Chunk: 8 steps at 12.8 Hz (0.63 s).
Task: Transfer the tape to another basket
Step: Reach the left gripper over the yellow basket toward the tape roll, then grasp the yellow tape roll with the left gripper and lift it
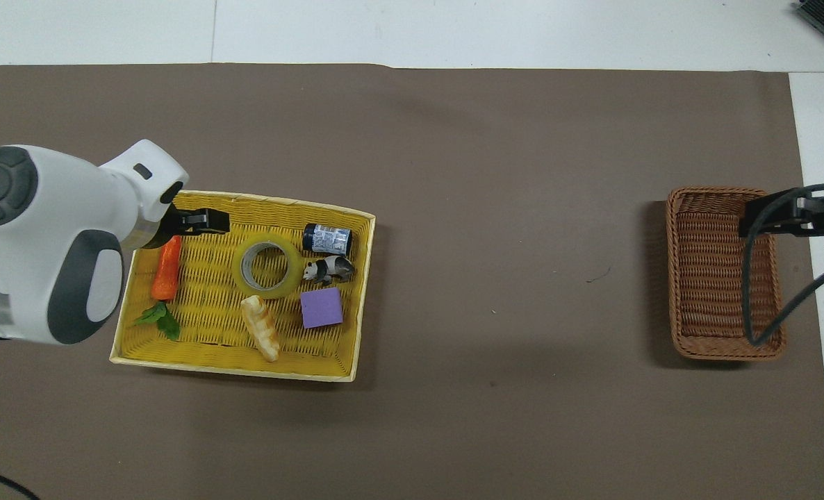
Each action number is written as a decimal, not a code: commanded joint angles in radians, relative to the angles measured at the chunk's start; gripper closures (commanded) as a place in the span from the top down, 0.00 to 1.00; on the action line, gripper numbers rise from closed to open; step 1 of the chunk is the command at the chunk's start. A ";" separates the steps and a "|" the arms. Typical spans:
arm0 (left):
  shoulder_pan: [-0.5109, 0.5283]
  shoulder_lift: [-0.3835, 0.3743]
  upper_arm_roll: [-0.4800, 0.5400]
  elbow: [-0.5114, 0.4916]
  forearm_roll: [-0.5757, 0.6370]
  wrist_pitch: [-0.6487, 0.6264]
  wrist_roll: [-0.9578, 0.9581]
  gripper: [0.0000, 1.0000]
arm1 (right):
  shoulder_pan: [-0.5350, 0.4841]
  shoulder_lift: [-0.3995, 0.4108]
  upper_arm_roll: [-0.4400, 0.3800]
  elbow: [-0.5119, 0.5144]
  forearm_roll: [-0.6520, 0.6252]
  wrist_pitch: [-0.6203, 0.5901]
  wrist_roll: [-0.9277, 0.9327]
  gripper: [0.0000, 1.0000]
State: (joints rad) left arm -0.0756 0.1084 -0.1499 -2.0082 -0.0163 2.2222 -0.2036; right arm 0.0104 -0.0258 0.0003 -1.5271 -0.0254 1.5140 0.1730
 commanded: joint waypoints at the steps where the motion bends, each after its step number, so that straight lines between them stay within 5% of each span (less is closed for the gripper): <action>1: -0.029 0.028 0.013 -0.070 0.012 0.115 -0.026 1.00 | -0.018 0.009 0.009 0.019 0.018 -0.023 -0.027 1.00; 8: -0.075 0.054 0.013 -0.187 0.012 0.246 -0.045 0.95 | -0.018 0.009 0.009 0.019 0.018 -0.023 -0.027 1.00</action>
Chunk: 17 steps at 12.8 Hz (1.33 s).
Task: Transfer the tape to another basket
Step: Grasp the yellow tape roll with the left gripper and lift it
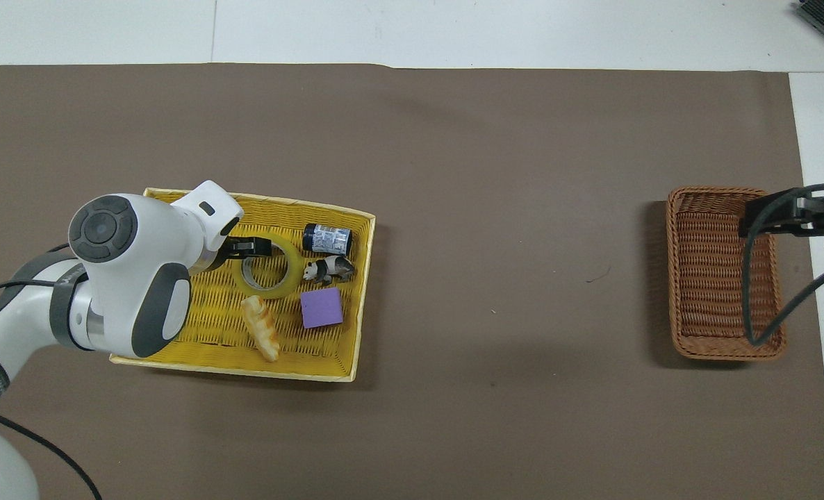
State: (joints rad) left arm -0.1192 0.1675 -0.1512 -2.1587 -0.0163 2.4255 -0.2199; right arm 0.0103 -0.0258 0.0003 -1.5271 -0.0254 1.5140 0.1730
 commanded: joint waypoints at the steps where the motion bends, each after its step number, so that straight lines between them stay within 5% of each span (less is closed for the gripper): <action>1: -0.036 0.013 0.015 -0.046 0.012 0.047 -0.032 0.78 | -0.018 0.009 0.009 0.019 0.018 -0.021 -0.029 1.00; 3: -0.043 0.061 0.016 -0.052 0.012 0.101 -0.023 0.03 | -0.018 0.009 0.009 0.019 0.018 -0.023 -0.027 1.00; 7: -0.031 0.052 0.018 -0.010 0.012 0.074 -0.013 0.00 | -0.047 0.009 0.000 0.019 0.016 -0.023 -0.023 1.00; 13: -0.014 0.017 0.019 0.241 0.012 -0.259 -0.026 0.00 | -0.041 -0.019 0.003 -0.054 0.021 0.091 -0.036 1.00; 17: -0.007 -0.051 0.019 0.358 0.012 -0.481 -0.027 0.00 | -0.027 -0.019 0.015 -0.079 0.142 0.129 -0.024 1.00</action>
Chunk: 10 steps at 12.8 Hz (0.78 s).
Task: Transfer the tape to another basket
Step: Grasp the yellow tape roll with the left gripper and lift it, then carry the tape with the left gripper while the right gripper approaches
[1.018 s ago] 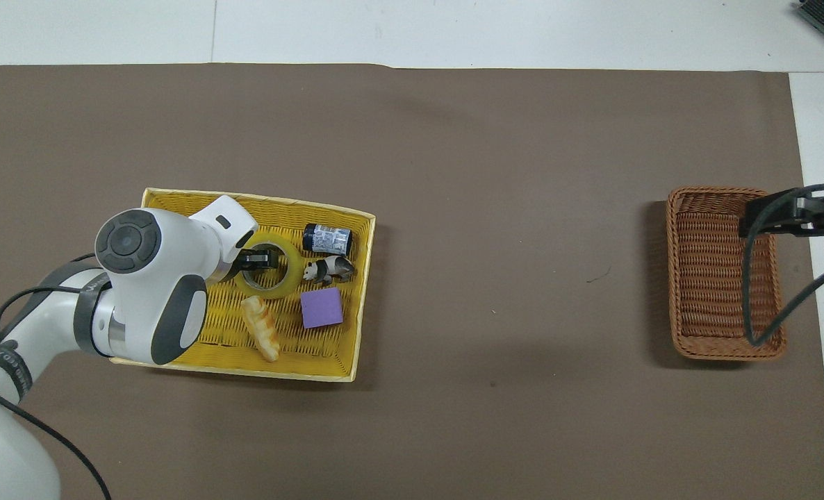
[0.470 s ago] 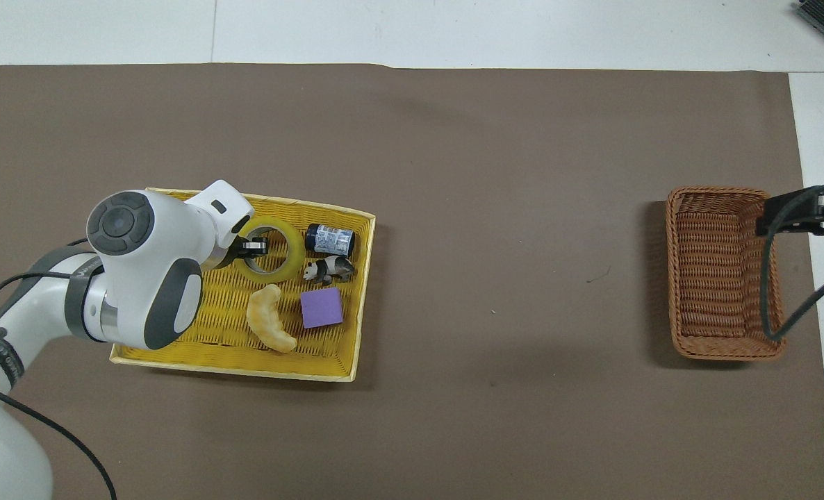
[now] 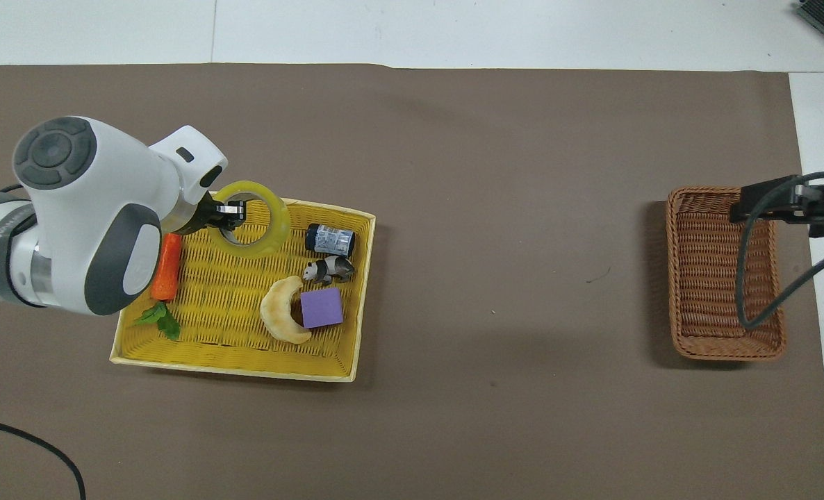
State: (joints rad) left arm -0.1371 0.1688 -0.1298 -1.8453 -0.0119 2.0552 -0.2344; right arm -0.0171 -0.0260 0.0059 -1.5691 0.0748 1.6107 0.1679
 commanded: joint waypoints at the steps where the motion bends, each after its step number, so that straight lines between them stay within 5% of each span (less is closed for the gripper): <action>1: 0.013 -0.061 -0.002 0.082 0.007 -0.166 -0.013 0.00 | 0.026 -0.014 0.014 -0.042 0.081 0.038 -0.016 1.00; 7: 0.017 -0.068 0.004 0.366 0.009 -0.531 -0.013 0.00 | 0.175 0.044 0.016 -0.069 0.272 0.204 0.117 1.00; 10: 0.019 -0.172 0.003 0.359 0.009 -0.607 -0.013 0.00 | 0.262 0.084 0.016 -0.075 0.289 0.251 0.198 1.00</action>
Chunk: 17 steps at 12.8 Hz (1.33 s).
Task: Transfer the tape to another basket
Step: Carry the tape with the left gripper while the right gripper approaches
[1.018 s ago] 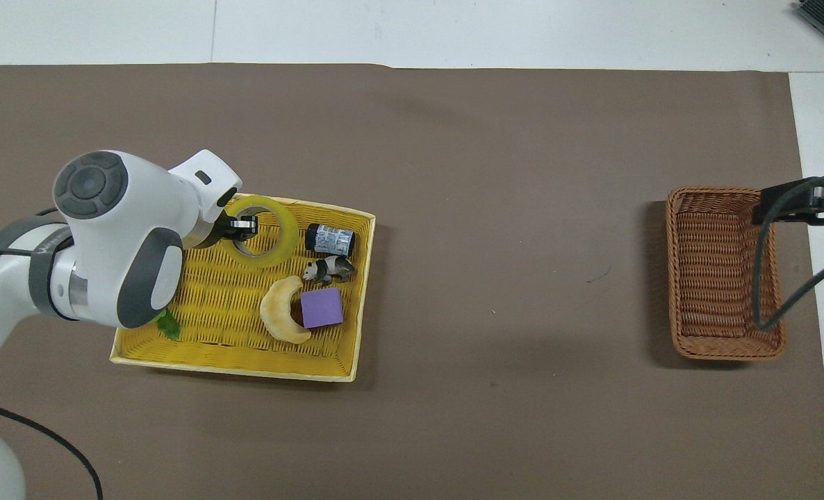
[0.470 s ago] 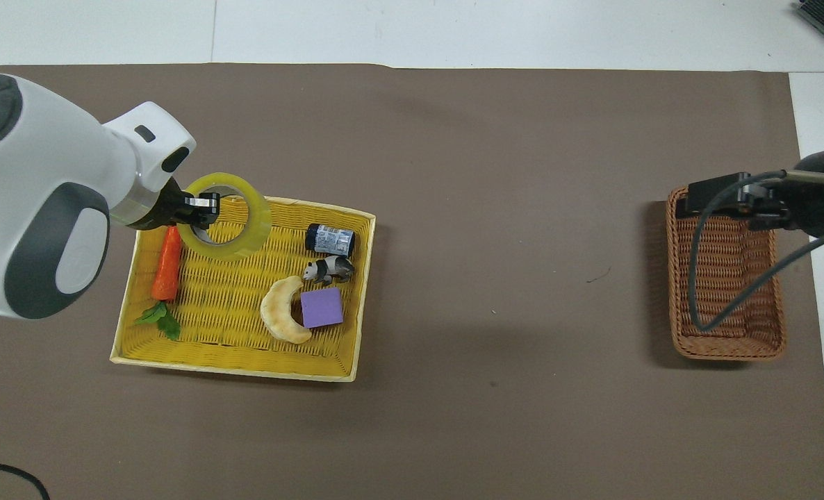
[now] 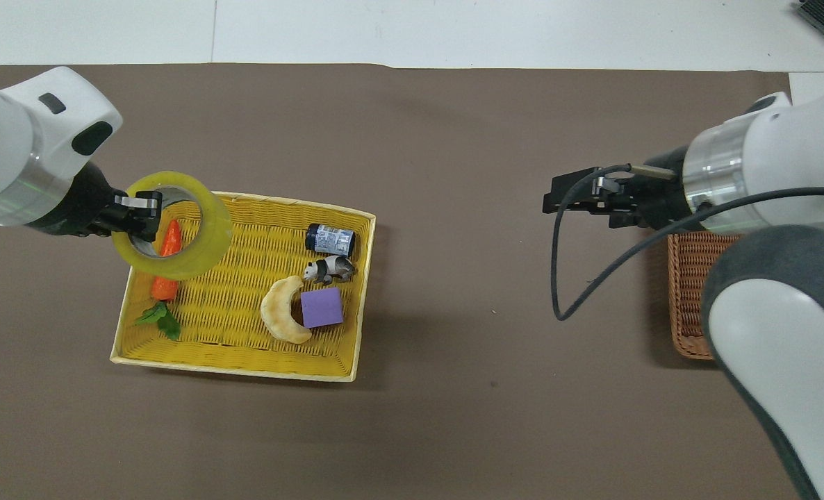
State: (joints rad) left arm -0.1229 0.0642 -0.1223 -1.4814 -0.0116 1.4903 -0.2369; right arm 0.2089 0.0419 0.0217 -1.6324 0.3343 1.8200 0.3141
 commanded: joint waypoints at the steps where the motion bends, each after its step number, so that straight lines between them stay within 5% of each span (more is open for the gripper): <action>1: 0.018 -0.086 -0.005 -0.043 -0.002 -0.041 -0.012 0.00 | 0.053 0.018 0.000 -0.026 0.031 0.076 0.086 1.00; 6: 0.009 -0.087 -0.019 -0.066 -0.109 -0.013 -0.114 0.00 | 0.098 0.045 0.000 -0.058 0.142 0.203 0.120 1.00; 10: -0.108 -0.084 -0.019 -0.218 -0.217 0.290 -0.241 0.00 | 0.139 0.084 0.000 -0.098 0.271 0.405 0.145 1.00; 17: -0.219 -0.028 -0.020 -0.283 -0.367 0.456 -0.268 0.00 | 0.158 0.076 0.004 -0.112 0.374 0.443 0.042 1.00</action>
State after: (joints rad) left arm -0.2838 0.0187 -0.1584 -1.7468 -0.3505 1.8815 -0.4794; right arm 0.3532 0.1385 0.0219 -1.7167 0.6683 2.2433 0.4152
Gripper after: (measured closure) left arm 0.775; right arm 0.000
